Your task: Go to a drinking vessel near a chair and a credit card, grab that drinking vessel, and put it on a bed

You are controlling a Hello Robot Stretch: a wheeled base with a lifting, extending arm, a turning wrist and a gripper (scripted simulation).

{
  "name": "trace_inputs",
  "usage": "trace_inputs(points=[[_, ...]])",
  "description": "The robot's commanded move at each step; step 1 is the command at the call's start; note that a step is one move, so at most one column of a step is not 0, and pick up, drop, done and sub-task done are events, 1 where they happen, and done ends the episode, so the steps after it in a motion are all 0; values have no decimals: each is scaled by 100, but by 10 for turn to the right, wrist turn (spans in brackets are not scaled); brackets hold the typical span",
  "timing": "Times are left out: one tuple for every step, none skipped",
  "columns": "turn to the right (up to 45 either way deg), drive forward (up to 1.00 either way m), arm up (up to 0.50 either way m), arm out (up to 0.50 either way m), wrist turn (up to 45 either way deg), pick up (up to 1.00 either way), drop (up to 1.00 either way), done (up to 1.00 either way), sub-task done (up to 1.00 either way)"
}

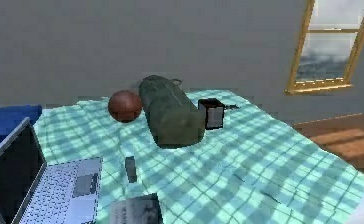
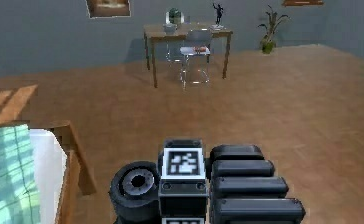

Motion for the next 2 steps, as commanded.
trace_inputs(points=[[-210, 0, 0, 0, 0, 0, 0, 0, 0], [0, 10, 0, 0, 0, 0, 0, 0, 0]])
